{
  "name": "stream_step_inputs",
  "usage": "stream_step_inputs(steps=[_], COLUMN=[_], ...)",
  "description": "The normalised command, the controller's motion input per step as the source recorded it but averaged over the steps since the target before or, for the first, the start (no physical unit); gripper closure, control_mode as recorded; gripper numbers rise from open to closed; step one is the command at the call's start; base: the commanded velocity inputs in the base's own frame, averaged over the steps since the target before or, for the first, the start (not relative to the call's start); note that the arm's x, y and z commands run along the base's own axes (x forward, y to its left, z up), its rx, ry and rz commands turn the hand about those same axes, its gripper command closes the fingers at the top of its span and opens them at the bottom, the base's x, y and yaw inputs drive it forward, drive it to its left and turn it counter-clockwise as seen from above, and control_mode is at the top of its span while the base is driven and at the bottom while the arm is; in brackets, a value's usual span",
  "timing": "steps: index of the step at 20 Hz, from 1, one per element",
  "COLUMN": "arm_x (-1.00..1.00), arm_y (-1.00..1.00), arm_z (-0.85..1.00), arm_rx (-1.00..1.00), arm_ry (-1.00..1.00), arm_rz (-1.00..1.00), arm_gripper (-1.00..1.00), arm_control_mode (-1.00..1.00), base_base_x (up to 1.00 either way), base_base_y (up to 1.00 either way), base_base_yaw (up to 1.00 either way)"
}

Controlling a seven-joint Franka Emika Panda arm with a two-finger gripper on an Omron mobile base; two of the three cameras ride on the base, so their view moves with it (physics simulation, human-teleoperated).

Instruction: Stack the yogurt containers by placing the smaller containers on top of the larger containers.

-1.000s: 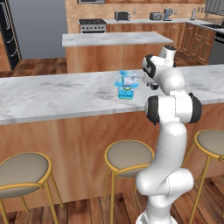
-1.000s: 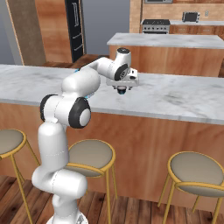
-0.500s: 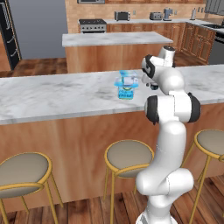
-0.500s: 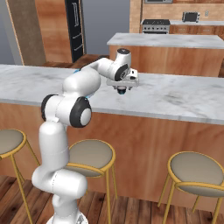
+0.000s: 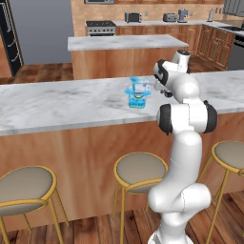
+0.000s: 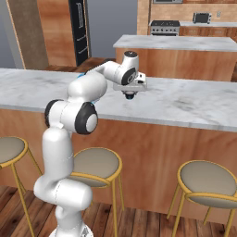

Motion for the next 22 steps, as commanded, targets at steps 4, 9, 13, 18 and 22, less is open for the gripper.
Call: stream_step_inputs(steps=[4,9,13,18,22], arm_x=[0.02,0.00,0.00,0.00,0.00], arm_y=[0.00,0.00,0.00,-0.01,0.00], arm_z=[0.00,0.02,0.16,0.32,0.41], arm_rx=[0.00,0.00,0.00,0.00,0.00], arm_ry=[0.00,0.00,0.00,0.00,0.00], arm_rz=[0.00,0.00,0.00,0.04,0.05], arm_gripper=[1.00,1.00,1.00,1.00,1.00], arm_control_mode=[-1.00,-1.00,-1.00,-1.00,-1.00], base_base_x=[0.00,0.00,0.00,0.00,0.00], base_base_y=[0.00,0.00,0.00,0.00,0.00], base_base_yaw=[0.00,0.00,0.00,0.00,0.00])
